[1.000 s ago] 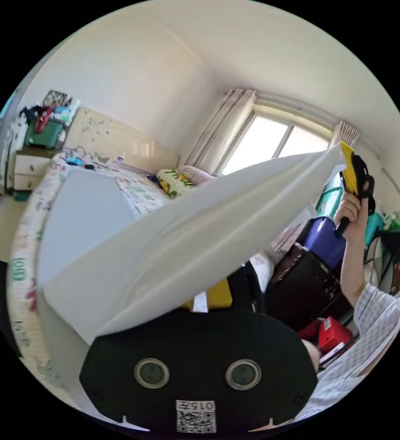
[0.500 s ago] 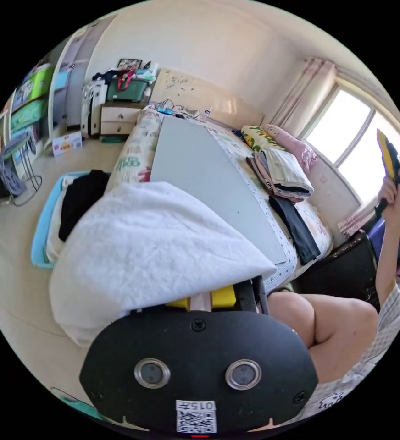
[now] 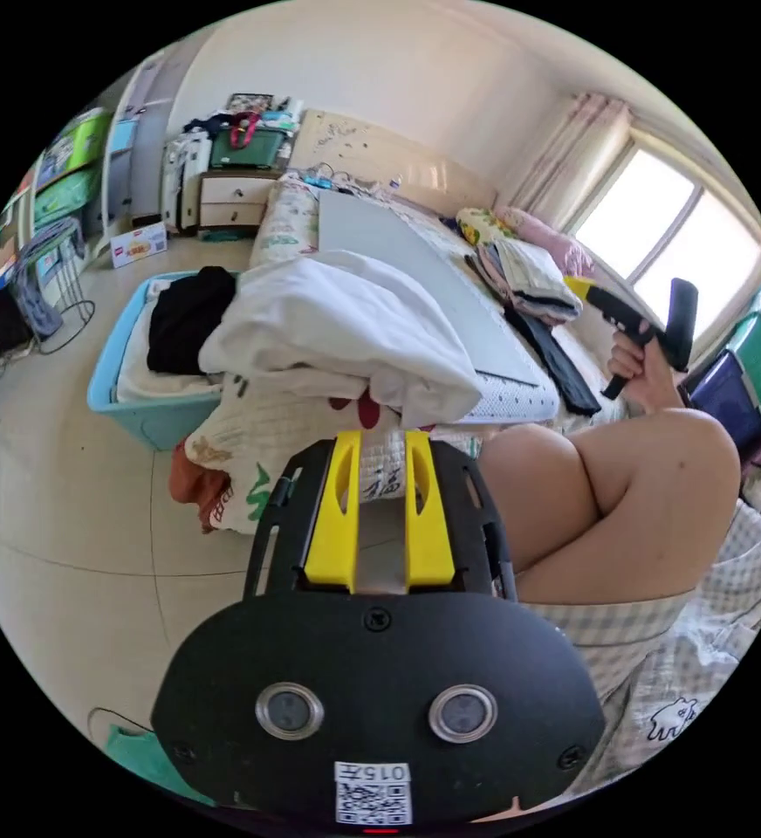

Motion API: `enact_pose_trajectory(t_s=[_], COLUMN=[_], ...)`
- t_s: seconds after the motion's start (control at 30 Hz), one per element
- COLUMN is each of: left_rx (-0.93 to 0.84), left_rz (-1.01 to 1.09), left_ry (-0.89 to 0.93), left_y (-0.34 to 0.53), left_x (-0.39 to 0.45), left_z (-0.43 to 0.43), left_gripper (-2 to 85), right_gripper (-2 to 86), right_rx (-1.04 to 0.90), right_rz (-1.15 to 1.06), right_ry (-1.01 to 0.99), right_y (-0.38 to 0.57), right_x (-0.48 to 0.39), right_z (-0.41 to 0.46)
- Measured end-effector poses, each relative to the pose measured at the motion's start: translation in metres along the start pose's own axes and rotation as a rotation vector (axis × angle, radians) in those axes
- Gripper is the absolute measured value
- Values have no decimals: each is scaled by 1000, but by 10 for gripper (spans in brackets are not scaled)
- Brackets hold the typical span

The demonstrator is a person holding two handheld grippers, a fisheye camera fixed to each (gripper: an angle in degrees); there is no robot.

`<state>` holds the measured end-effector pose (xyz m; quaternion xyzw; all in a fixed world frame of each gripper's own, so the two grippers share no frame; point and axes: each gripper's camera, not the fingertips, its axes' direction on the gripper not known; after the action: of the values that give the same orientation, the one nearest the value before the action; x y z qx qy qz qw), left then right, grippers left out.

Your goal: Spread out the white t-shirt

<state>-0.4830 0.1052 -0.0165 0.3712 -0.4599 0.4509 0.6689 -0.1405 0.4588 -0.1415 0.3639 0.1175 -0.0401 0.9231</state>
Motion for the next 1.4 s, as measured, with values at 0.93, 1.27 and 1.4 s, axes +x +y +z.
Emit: enact_pose_trajectory(t_s=[0.93, 1.27, 1.4], left_rx=[479, 636, 405], left_rz=[272, 663, 560], left_ry=[2, -81, -43], left_y=[-71, -179, -244], left_x=[-15, 101, 74], left_z=[-39, -63, 38], left_gripper=[-4, 1, 21], right_gripper=[18, 17, 27], right_rx=[193, 519, 344], right_rz=[-10, 62, 273], right_ry=[-64, 256, 409], right_y=[-60, -11, 10], right_x=[39, 39, 98], right_z=[-91, -252, -194])
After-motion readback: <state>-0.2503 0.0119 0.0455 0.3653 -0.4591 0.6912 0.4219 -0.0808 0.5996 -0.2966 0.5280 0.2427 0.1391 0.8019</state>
